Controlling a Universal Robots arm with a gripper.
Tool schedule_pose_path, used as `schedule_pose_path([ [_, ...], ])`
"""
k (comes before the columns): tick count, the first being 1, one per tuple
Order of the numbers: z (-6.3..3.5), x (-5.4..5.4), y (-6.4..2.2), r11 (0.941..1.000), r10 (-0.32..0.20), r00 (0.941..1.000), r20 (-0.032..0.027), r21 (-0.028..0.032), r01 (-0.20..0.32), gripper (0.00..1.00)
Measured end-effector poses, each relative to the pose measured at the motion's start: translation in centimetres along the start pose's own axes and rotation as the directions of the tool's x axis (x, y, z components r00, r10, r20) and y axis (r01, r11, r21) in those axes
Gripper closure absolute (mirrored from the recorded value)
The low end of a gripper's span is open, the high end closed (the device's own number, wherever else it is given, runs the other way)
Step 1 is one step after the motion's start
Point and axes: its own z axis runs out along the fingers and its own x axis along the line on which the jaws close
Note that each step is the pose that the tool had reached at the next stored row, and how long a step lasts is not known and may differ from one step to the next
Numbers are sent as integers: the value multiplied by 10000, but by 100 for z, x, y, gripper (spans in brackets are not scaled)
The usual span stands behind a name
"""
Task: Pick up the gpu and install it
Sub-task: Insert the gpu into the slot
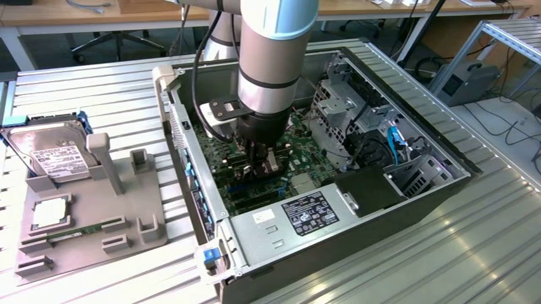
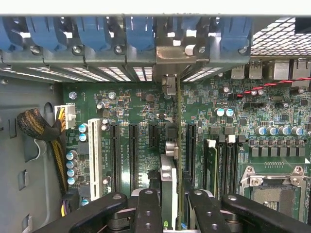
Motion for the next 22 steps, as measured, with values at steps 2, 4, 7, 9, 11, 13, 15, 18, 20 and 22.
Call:
schedule_pose_path([
  [2,1,0,-3,10000,1,10000,2,0,-1,73],
  [4,3,-1,-17,10000,0,10000,4,2,0,73],
  [7,2,-2,-40,10000,1,10000,-10,-1,-1,73],
  [9,2,-2,-41,10000,-1,10000,-13,0,1,73],
  [11,2,-1,-41,10000,0,10000,-13,0,0,73],
  [13,2,-1,-43,10000,-3,10000,-14,1,3,72],
  [15,2,-1,-42,10000,-2,10000,-13,0,2,66],
  [18,-1,-1,-41,10000,-1,10000,-15,-1,1,60],
  [20,-17,-1,-42,10000,0,10000,-16,-1,0,60],
  [22,-62,-5,-43,10000,-1,10000,-15,-1,1,60],
])
